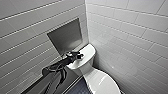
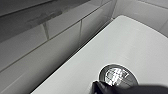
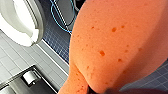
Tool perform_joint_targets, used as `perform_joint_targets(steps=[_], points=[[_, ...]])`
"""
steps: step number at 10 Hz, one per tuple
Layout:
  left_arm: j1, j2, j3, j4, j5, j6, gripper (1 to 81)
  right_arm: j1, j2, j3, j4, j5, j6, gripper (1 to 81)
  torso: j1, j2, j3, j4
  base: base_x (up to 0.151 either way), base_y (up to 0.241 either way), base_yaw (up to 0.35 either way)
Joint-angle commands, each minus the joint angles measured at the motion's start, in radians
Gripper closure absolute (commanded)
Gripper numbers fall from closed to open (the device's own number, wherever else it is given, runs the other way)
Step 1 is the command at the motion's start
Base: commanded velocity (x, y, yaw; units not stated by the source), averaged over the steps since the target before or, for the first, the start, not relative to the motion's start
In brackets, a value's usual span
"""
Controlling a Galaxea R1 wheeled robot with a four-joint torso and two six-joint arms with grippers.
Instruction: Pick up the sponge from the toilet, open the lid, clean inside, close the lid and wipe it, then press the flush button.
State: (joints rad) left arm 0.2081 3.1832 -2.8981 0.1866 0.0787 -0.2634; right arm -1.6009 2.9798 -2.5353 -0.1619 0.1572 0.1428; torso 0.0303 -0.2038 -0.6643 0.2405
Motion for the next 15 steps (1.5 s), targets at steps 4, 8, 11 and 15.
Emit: perform_joint_targets(steps=[4, 8, 11, 15], points=[[-0.200, 0.046, -0.006, 0.002, 0.029, 0.000, 81.1, -0.029, 0.014, 0.023, -0.022, -0.077, -0.003, 81.1, 0.000, 0.000, 0.000, 0.000, 0.000, 0.000, 0.000], [-0.215, 0.046, -0.006, -0.001, 0.032, 0.000, 81.1, -0.028, 0.015, 0.021, -0.022, -0.077, -0.003, 81.1, 0.000, 0.000, 0.000, 0.000, 0.000, 0.000, 0.000], [-0.198, 0.046, -0.001, -0.003, 0.033, 0.000, 81.1, -0.026, 0.018, 0.021, -0.024, -0.077, -0.003, 81.1, 0.000, 0.000, 0.000, 0.000, 0.000, 0.000, 0.000], [-0.183, 0.046, 0.000, -0.003, 0.038, 0.000, 81.1, -0.021, 0.021, 0.021, -0.024, -0.079, -0.003, 81.1, 0.000, 0.000, 0.000, 0.000, 0.000, 0.000, 0.000]])
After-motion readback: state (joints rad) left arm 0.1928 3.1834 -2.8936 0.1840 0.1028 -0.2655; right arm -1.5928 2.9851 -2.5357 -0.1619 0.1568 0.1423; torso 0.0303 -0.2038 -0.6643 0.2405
